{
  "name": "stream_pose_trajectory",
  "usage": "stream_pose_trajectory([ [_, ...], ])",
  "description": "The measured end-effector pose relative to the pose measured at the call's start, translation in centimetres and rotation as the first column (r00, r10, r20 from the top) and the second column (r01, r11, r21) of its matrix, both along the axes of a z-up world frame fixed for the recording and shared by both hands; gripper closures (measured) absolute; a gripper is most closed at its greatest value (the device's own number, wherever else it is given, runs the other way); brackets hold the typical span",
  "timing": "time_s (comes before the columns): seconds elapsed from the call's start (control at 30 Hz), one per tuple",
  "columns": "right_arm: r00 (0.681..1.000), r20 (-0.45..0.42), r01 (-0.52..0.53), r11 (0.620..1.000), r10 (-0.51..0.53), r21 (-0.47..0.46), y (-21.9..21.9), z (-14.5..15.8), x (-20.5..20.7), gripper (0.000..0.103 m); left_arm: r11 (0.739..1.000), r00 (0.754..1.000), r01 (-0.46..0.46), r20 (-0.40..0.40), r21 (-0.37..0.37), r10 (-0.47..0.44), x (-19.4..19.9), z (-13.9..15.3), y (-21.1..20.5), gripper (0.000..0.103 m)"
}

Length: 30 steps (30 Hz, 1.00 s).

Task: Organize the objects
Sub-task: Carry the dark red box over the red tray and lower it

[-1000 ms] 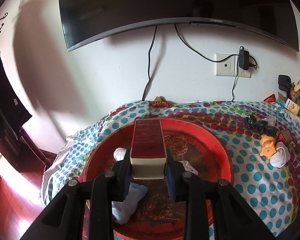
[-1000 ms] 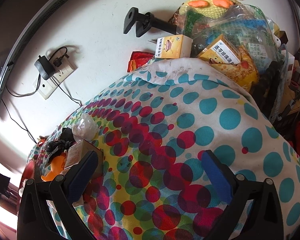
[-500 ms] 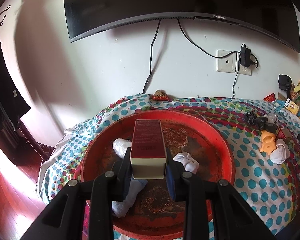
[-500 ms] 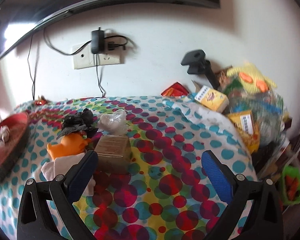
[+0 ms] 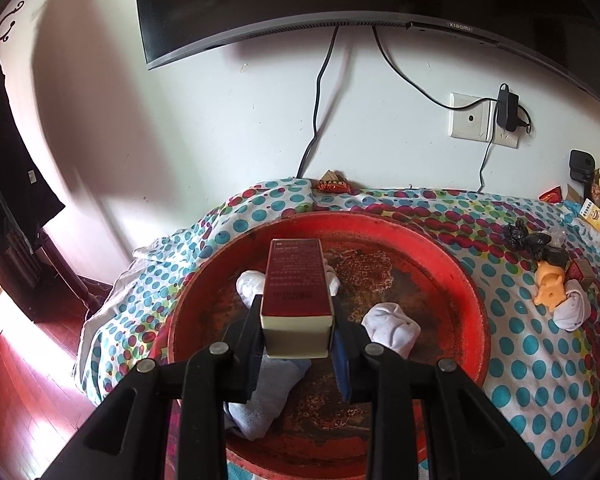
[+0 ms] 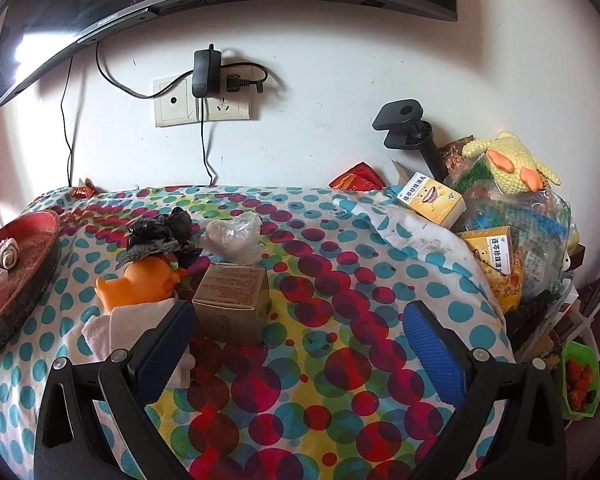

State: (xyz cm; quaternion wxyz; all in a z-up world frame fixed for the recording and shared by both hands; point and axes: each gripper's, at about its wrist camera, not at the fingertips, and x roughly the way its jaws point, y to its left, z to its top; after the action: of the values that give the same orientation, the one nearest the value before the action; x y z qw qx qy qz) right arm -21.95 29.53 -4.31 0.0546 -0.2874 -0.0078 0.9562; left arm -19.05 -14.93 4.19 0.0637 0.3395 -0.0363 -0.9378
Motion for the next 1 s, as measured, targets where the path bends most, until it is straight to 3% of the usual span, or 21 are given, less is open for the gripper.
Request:
stream_pose_trajectory([
  [0.4, 1.0, 0.015, -0.009, 1.0, 0.009, 0.008, -0.2, -0.1, -0.3, 0.0, 0.999, 0.998, -0.048, 0.034, -0.013, 0.048, -2.6, -0.4, -1.9, 0.074],
  [0.67, 1.0, 0.018, -0.01, 1.0, 0.01, 0.006, -0.2, -0.2, -0.4, 0.0, 0.999, 0.999, -0.053, 0.002, -0.008, 0.053, -5.6, 2.1, -1.7, 0.074],
  [0.8, 1.0, 0.019, -0.012, 1.0, 0.012, 0.007, -0.1, -0.2, -0.3, 0.0, 0.999, 0.999, -0.034, 0.004, 0.034, 0.034, -7.7, 2.9, -0.4, 0.074],
  [1.0, 0.999, 0.026, -0.02, 1.0, 0.02, 0.0, -0.2, -0.3, -0.4, 0.0, 0.994, 0.995, -0.02, 0.099, 0.103, 0.01, -12.3, 0.5, 2.3, 0.074],
])
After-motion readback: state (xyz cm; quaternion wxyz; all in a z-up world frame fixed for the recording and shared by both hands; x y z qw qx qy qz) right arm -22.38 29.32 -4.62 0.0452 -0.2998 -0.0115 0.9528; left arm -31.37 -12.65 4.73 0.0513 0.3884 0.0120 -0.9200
